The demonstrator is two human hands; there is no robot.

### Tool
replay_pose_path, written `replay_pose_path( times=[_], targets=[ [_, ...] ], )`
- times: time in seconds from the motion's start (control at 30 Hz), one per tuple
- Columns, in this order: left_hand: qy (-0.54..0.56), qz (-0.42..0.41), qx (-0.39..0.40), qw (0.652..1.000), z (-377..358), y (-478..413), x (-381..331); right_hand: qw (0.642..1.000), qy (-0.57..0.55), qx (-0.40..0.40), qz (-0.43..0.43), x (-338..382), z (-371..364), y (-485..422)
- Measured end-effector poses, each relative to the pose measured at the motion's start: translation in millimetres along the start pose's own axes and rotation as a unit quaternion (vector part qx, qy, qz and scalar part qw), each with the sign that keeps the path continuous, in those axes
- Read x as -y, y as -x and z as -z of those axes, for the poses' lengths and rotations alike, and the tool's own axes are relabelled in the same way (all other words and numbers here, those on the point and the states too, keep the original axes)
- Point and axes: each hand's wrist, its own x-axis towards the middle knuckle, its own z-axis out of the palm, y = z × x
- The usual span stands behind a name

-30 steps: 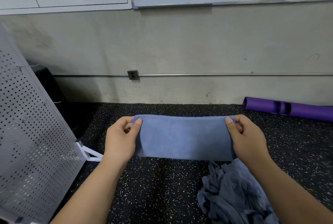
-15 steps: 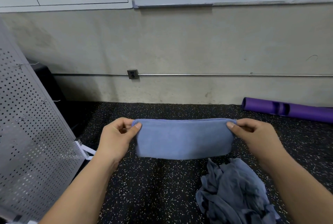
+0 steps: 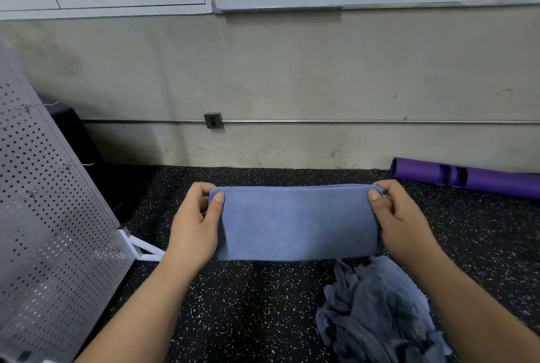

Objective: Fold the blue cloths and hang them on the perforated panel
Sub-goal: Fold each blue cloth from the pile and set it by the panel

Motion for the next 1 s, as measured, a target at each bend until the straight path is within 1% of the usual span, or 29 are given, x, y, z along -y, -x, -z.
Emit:
replay_pose_path(
  times=[0.23,0.4,0.47,0.53,0.6,0.67,0.73,1.0],
  targets=[
    [-0.009,-0.007,-0.043,0.999,-10,3,-4,0.998,0.030,-0.054,-0.014,9,-13,3],
    [0.042,0.017,-0.046,0.998,-11,-4,5,0.998,-0.001,-0.059,-0.028,6,-9,1],
    [0.081,0.040,-0.036,0.995,-11,-3,4,0.997,-0.035,-0.051,-0.045,7,-7,2],
    [0.120,0.080,-0.010,0.989,-10,-2,5,0.993,-0.078,-0.034,-0.076,8,-5,2],
    [0.155,0.127,0.023,0.979,-8,-3,8,0.988,-0.115,0.004,-0.104,8,-2,0],
    [0.172,0.159,0.045,0.971,-5,-5,10,0.983,-0.137,0.046,-0.109,7,2,-2],
    [0.174,0.169,0.051,0.969,-3,-7,11,0.981,-0.149,0.070,-0.105,7,7,-1],
    [0.210,0.164,0.017,0.964,-5,-11,13,0.975,-0.188,0.092,-0.078,8,9,-2]
  ],
)
